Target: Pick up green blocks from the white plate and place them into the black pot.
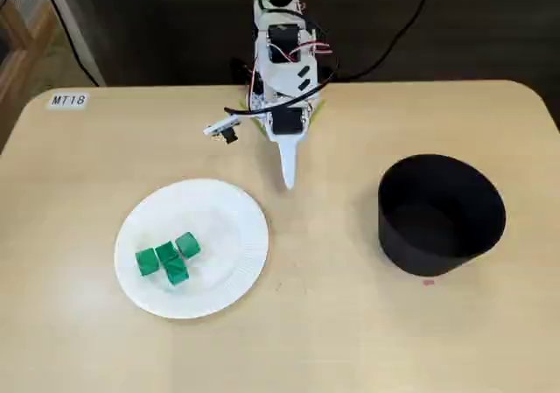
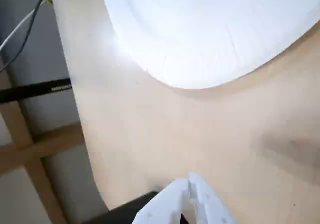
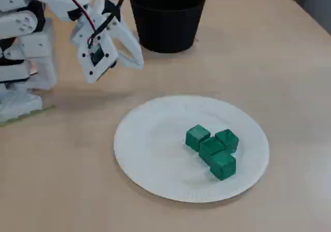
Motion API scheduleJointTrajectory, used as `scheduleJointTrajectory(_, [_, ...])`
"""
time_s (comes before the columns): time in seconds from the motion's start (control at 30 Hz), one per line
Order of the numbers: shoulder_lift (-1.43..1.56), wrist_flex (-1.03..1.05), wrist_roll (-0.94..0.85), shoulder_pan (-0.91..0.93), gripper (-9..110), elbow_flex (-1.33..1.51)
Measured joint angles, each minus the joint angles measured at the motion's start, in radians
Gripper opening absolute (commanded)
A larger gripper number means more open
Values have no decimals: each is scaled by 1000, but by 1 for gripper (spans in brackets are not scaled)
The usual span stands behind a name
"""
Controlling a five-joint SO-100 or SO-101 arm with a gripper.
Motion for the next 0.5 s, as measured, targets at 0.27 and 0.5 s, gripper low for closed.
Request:
scheduleJointTrajectory(0.27, [-568, 129, -94, 272, -2, -571])
scheduleJointTrajectory(0.5, [-661, 144, -107, 291, 0, -689])
